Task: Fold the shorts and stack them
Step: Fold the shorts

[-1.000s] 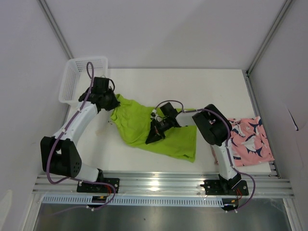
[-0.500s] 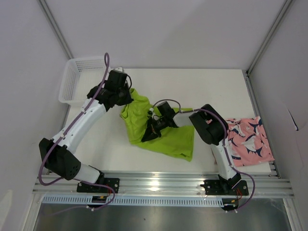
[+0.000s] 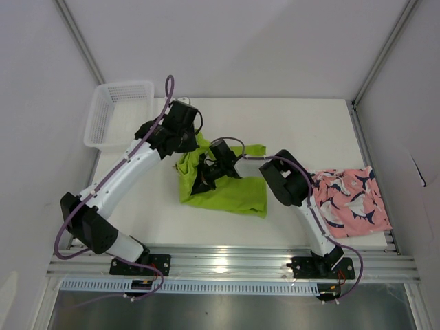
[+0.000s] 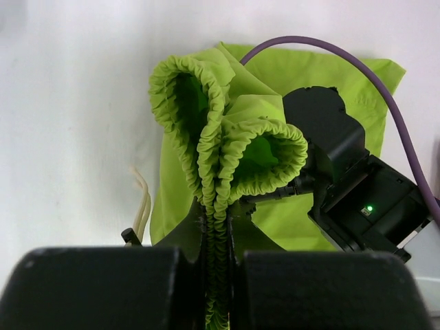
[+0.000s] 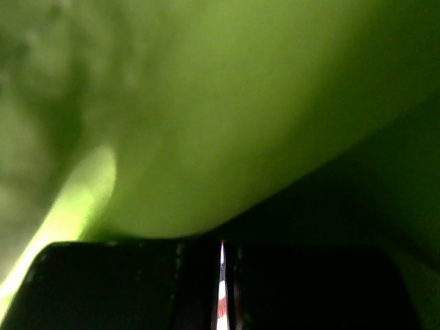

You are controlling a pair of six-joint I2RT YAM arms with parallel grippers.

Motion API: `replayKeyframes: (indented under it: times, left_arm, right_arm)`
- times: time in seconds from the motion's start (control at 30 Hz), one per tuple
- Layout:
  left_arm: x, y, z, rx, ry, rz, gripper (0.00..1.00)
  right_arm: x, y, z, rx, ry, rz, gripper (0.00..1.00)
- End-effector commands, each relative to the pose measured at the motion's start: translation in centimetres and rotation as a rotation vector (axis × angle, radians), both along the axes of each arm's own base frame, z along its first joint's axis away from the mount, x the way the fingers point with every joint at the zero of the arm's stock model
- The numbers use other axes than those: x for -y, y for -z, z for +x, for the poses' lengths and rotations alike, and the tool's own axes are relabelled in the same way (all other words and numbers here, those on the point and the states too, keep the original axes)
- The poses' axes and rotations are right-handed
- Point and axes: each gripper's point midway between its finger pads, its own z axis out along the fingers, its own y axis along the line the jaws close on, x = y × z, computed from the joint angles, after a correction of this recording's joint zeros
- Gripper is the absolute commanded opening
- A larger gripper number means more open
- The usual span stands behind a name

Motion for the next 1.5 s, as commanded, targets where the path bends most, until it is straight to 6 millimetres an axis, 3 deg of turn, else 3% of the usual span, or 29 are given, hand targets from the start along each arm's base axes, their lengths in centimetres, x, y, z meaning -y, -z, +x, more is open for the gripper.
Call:
replayKeyframes:
  times: [0.0,0.17,0.37,0.43,0.53,0.57,0.67,0.8,1.03,1.13,1.2,1.33,1.47]
  left_arm:
    - [-0.8,-2.7,0.4,0.061,-0.001,0.050,0.00]
    - [-2.9,-2.9,0.6,0.046,-0.038,0.117,0.00]
    - [-3.2,-3.5,0.6,0.058,-0.025,0.110,0.00]
    - [-3.5,-3.0,0.5,0.043,-0.032,0.128,0.00]
    - [-4.2,-2.2,0.5,0.028,-0.060,0.149,0.00]
    - [-4.6,-1.3,0.3,0.003,-0.070,0.145,0.00]
    - [-5.0,-1.2,0.4,0.010,-0.080,0.109,0.00]
    - [-5.6,-2.2,0.6,0.047,-0.094,0.113,0.00]
    - [-6.5,-3.1,0.7,0.069,-0.137,0.138,0.00]
    - [-6.4,-3.2,0.5,0.083,-0.133,0.114,0.00]
    - [-6.3,-2.9,0.4,0.080,-0.130,0.110,0.00]
    - [-5.8,-1.6,0.7,0.063,-0.152,0.089,0.00]
    - [-4.1,0.0,0.9,0.041,-0.144,0.061,0.00]
  right_arm:
    - [-1.8,3.4,-0.4,-0.124,0.061,-0.154,0.00]
    - [-5.1,3.6,-1.0,-0.099,0.037,-0.165,0.00]
    - [-8.2,3.2,-1.0,-0.065,0.041,-0.145,0.00]
    - [-8.6,1.8,-0.5,-0.031,0.047,-0.114,0.05]
    - [-8.4,-0.1,0.6,0.026,0.057,-0.082,0.23]
    - [-7.9,-1.5,1.4,0.058,0.066,-0.063,0.29]
    - [-6.3,-3.8,2.9,0.091,0.101,-0.043,0.32]
    - [-4.8,-7.0,4.7,0.133,0.142,0.034,0.37]
    - [-1.2,-10.5,6.4,0.213,0.181,0.040,0.45]
    - [1.3,-11.1,6.9,0.269,0.206,0.002,0.45]
    - [3.2,-10.5,7.1,0.282,0.220,-0.064,0.44]
    - [7.5,-9.7,7.9,0.333,0.291,-0.137,0.43]
    - [11.9,-8.7,8.4,0.350,0.359,-0.191,0.42]
